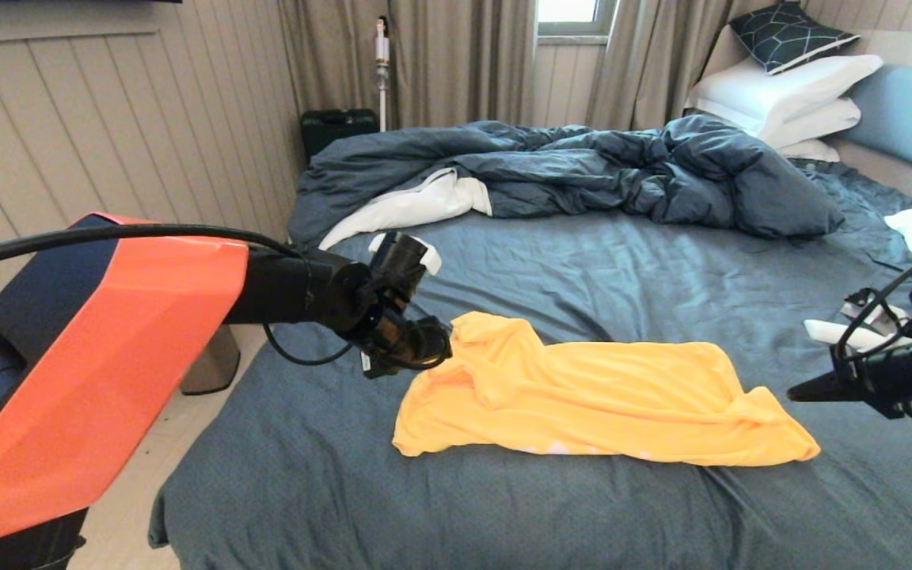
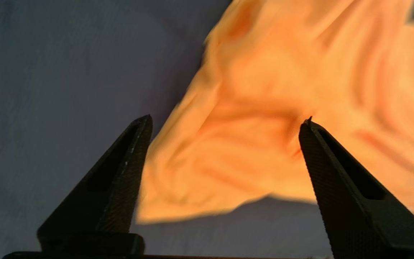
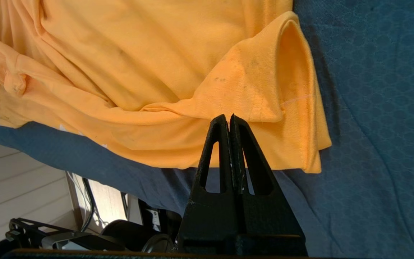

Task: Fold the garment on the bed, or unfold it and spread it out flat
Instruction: Fold the yellow T-shirt

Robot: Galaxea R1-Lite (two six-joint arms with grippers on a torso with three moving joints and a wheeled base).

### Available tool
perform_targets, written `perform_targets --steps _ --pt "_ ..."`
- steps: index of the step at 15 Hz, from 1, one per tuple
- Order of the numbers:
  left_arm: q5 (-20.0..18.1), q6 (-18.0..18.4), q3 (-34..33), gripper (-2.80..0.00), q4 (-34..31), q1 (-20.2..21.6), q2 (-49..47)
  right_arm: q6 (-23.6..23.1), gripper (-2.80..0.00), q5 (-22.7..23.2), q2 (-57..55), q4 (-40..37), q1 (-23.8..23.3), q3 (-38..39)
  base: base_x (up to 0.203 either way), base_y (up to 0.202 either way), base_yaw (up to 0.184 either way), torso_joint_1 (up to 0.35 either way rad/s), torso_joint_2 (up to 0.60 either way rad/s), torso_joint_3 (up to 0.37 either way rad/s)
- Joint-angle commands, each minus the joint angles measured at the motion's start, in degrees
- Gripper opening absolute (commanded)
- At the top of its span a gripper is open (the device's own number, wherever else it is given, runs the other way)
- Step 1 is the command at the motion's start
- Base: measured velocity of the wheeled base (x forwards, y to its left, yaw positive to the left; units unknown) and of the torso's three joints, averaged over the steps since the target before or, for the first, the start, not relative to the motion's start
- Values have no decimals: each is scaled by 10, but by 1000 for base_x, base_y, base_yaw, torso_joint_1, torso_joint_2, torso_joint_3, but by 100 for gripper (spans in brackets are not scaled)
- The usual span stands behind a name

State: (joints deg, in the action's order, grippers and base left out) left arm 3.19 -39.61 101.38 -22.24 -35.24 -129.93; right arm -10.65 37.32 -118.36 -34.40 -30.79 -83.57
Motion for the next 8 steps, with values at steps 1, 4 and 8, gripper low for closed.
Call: perform_targets --steps 1,4,8 --pt "0 -3 -47 0 -1 -19 26 -1 -280 1 2 -2 10 6 0 0 0 0 0 0" --pt "1 2 -51 0 -2 -39 -9 -3 -280 -1 -2 -1 40 9 0 0 0 0 0 0" --pt "1 9 -20 -280 -2 -40 -14 -5 -280 -11 9 -1 63 12 0 0 0 0 0 0"
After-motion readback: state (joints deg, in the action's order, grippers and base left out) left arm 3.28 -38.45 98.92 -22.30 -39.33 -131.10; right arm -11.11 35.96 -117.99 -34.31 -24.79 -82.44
